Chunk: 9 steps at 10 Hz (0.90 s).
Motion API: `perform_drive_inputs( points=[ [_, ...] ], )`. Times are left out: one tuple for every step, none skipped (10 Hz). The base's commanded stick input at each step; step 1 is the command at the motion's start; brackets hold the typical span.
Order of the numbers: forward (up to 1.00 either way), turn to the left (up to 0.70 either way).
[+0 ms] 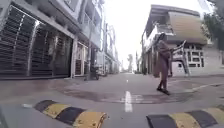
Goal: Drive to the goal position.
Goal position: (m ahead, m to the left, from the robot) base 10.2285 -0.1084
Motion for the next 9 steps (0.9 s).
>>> perform_drive_inputs(
  points=[
    [1.00, 0.00],
    [1.00, 0.00],
    [1.00, -0.17],
    [1.00, -0.40],
    [1.00, -0.40],
    [1.00, -0.40],
    [1.00, -0.40],
    [1.00, -0.25],
    [1.00, 0.00]
  ],
)
